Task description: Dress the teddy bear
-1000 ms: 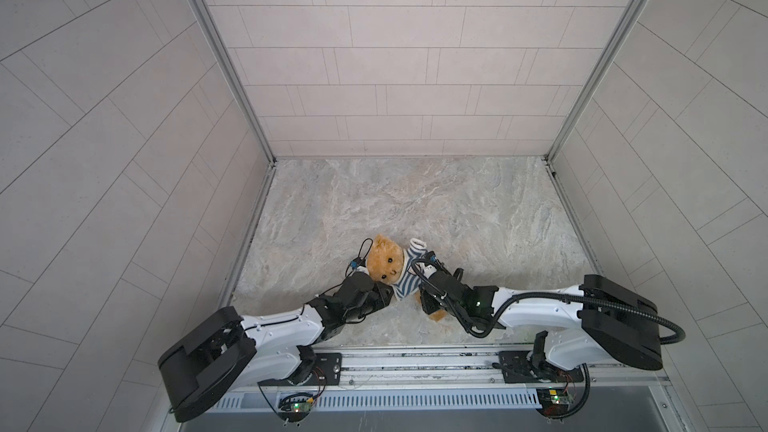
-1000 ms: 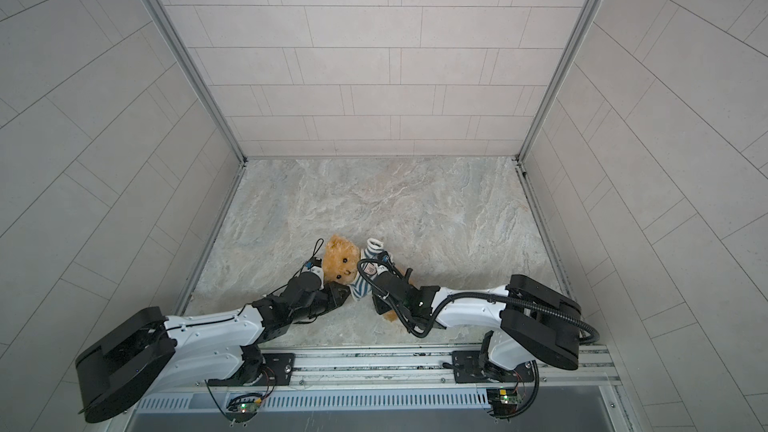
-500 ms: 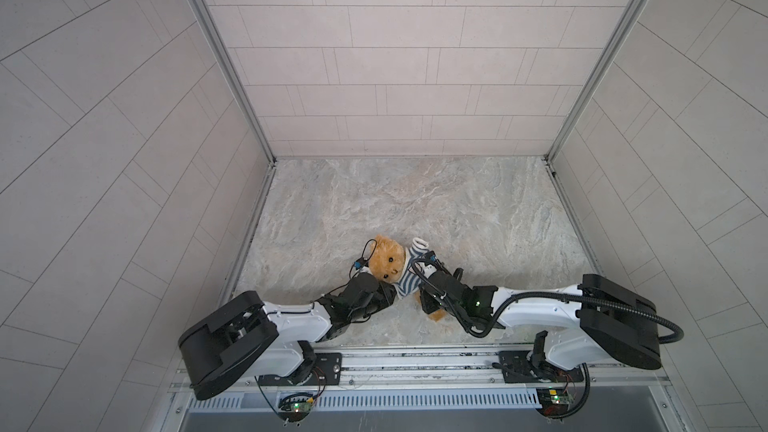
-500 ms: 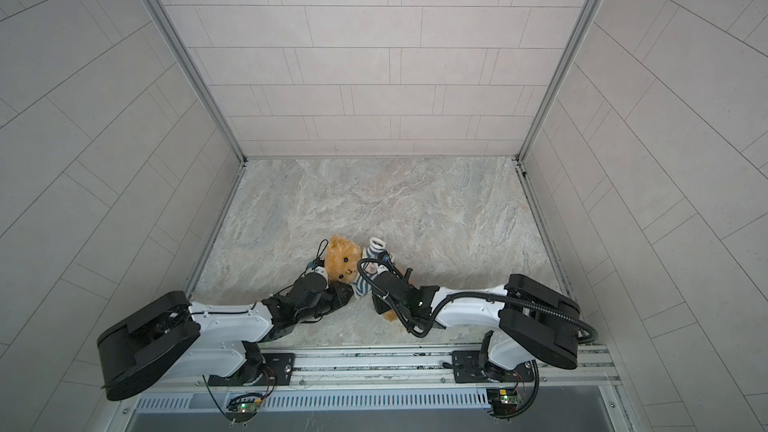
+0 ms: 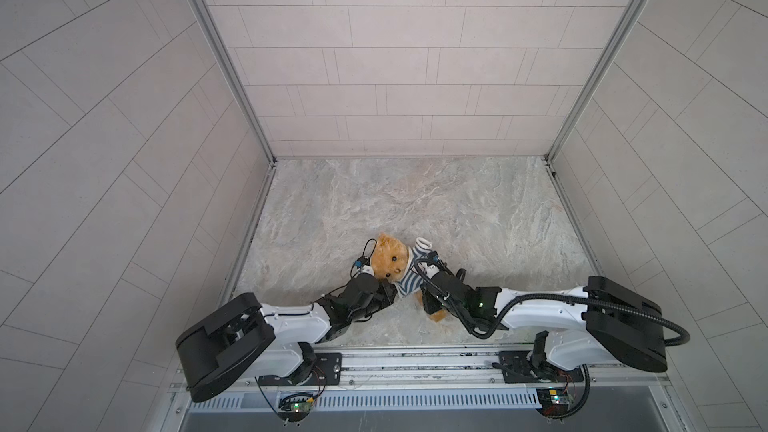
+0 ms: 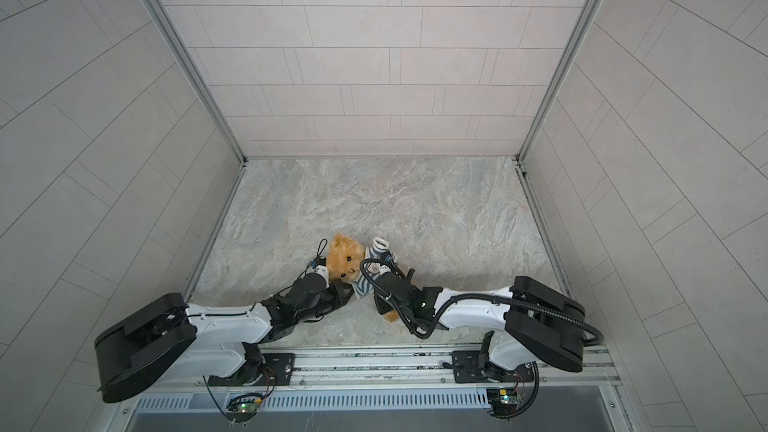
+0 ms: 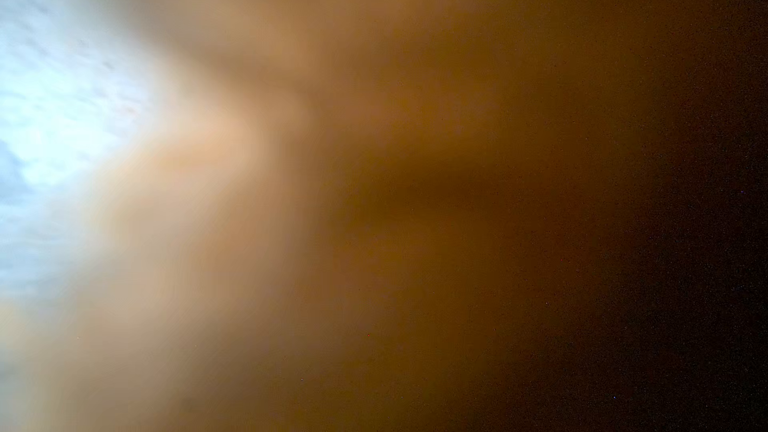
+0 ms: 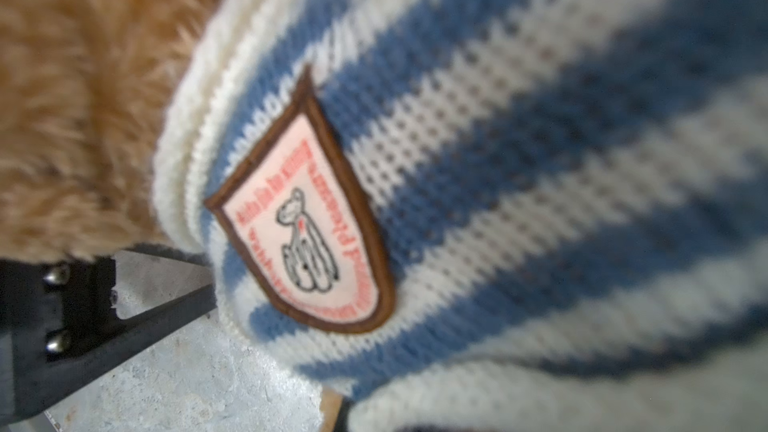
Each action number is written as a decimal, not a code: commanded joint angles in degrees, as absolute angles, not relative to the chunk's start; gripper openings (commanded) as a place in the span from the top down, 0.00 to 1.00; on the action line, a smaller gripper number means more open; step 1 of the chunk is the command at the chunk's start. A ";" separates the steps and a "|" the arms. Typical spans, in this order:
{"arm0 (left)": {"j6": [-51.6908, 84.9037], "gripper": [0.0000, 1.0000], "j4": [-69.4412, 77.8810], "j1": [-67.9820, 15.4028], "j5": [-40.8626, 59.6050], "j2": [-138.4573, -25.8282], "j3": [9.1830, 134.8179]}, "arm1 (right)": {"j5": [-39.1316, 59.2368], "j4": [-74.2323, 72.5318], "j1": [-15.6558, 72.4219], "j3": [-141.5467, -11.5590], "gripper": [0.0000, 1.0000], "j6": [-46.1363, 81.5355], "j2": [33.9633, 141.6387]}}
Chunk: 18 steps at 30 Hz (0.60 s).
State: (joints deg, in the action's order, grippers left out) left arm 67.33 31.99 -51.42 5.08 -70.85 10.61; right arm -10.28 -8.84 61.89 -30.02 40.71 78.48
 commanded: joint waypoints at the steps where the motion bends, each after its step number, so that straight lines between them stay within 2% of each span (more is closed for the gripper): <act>1: 64.83 1.00 27.53 -51.81 5.88 -67.57 11.80 | -13.37 -5.56 62.31 -28.37 1.00 41.99 73.40; 6: 63.54 1.00 22.15 -51.83 6.06 -63.32 11.52 | -18.13 -5.53 62.31 -24.10 1.00 39.76 67.10; 18: 60.91 1.00 17.25 -51.84 11.85 -57.95 11.30 | -20.21 0.35 60.69 -22.15 1.00 38.42 59.53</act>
State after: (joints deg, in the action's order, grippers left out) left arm 63.22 22.65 -51.92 11.03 -58.81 11.03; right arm -13.98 -3.27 61.87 -22.96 38.70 61.12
